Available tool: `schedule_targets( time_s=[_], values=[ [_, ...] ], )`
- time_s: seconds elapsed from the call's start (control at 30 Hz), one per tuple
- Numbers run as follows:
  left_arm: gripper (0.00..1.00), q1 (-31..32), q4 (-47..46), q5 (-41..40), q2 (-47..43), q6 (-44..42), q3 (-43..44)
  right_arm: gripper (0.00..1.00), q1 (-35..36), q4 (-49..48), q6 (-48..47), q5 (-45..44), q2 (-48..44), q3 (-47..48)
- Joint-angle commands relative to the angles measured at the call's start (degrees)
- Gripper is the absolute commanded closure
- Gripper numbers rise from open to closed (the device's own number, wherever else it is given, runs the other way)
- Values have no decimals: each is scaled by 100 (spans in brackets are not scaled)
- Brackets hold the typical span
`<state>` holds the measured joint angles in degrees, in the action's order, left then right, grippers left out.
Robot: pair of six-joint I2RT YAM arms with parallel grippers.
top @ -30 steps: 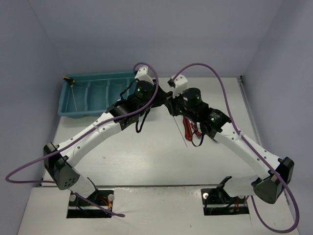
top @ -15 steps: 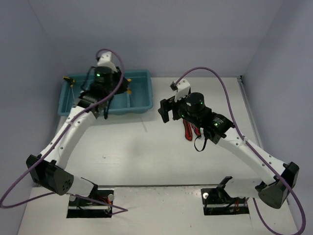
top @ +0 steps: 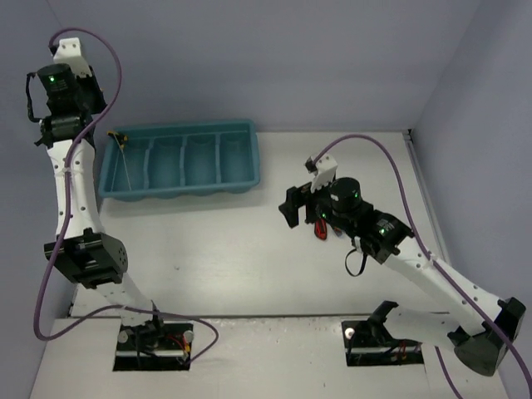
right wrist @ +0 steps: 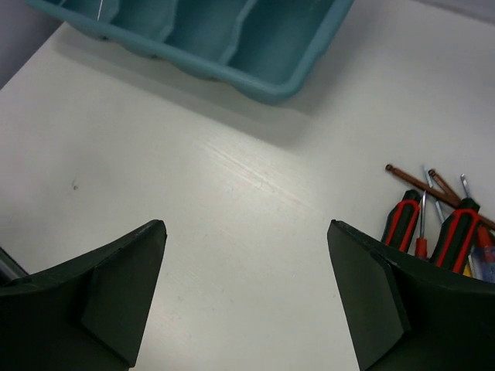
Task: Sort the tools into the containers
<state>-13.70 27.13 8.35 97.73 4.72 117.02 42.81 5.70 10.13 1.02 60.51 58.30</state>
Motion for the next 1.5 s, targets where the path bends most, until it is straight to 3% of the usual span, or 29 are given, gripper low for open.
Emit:
schedule_targets(
  time_s=[0.0, 0.17, 0.57, 0.7, 0.9, 1.0, 1.2, 1.3, 1.4, 1.47],
  values=[
    [100, -209, -174, 292, 960, -704, 1047, 17, -17, -36, 398, 309, -5, -131],
    [100, -418, -206, 536, 1901, -874, 1834, 18, -19, 109, 599, 357, 24, -197],
    [100, -520, -1179, 681, 2932, -601, 1519, 18, -44, 304, 828, 306, 172, -249],
    [90, -529, -1289, 650, 3146, -533, 1377, 18, -53, 335, 885, 223, 172, -249],
    [85, -537, -1381, 510, 3340, -612, 1113, 19, -53, 378, 1068, 109, 66, -340],
    [73, -562, -1411, 492, 3476, -597, 986, 19, -53, 421, 1189, 25, -78, -430],
    [65, -590, -1412, 509, 3735, -533, 928, 20, -53, 520, 1368, -76, -267, -574],
    [55, -638, -1420, 556, 3663, -303, 897, 20, -53, 580, 1435, -351, -395, -654],
    [35, -651, -1573, 597, 3301, -134, 706, 20, -53, 607, 1482, -567, -570, -738],
    [30, -652, -1600, 639, 3087, 41, 673, 20, -62, 650, 1477, -836, -627, -783]
  ],
)
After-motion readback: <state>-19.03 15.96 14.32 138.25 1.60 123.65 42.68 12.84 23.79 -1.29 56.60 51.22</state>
